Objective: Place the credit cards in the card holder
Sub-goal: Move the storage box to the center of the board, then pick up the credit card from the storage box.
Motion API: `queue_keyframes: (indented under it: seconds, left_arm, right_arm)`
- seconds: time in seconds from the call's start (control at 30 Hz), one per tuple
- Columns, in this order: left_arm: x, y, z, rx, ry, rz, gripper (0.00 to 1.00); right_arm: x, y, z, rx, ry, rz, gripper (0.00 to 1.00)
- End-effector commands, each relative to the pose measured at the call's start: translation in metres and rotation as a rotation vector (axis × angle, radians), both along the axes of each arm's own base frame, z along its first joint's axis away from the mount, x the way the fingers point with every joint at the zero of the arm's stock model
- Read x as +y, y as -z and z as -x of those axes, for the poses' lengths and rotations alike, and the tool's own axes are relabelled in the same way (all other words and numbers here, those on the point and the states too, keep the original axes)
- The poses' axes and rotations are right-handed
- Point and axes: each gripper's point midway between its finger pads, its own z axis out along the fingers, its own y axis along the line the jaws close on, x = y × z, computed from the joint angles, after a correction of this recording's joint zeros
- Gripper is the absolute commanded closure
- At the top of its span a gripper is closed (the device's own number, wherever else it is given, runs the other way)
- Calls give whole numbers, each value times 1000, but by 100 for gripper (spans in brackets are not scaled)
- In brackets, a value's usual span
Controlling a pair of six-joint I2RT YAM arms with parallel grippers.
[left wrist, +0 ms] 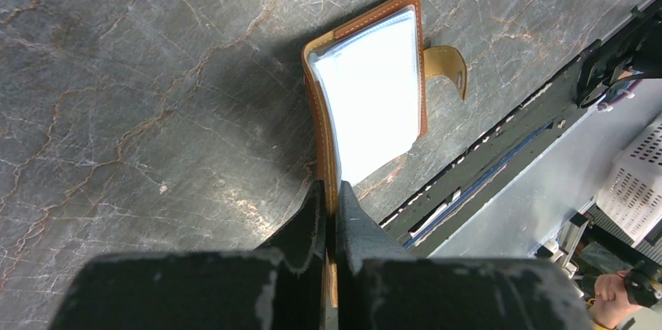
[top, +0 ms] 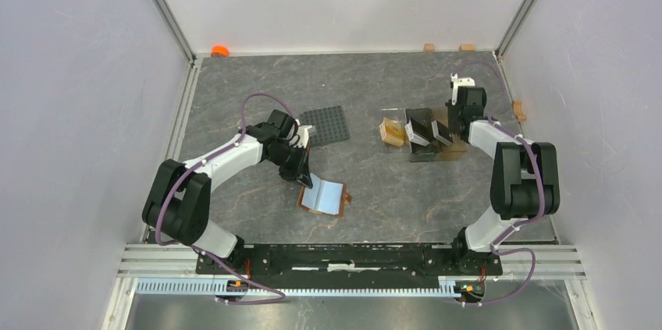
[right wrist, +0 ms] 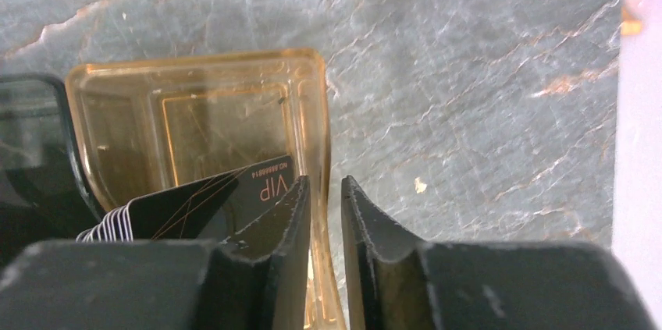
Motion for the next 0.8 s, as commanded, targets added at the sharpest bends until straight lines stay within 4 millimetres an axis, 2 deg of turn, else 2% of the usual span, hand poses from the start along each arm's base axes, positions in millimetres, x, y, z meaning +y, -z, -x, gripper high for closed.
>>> queue_keyframes:
  seconds: [0.0,0.03,0.07,0.13,0.2,0.33,0.5,0.6,0.77]
  left_arm:
    - [-4,-4,-2,-27,11,22,98]
    - [-4,-4,-3,-29,10,24,98]
    - [-4,-4,-3,-29,9,23,98]
    - [-4,-4,-3,-28,8,23,98]
    - [-5,-5,-4,-31,8,24,98]
    - [-6,-6,-3,-29,9,28,98]
    - [-6,-6,-3,-34,12,28,98]
    - [-6,-7,-3,-37,13,29,98]
    - [-6,-7,-2,-39,16,30,98]
  right_arm:
    - [-7,-34,-27,-54,-57,54,62]
    - [-9,-41,-27,-65,-41,61,52]
    - [-15,-47,-23,-66,-1,73,45]
    - [-30,-58,-12,-49,126,96,37]
    - [-33,-67,-2,-24,183,86,30]
    - [-8,-77,8,-45,166,2,25]
    - [43,-76,14,-60,50,-80,21]
    - [70,-64,14,-43,-26,-143,19]
    - [79,-37,13,27,-40,-156,18]
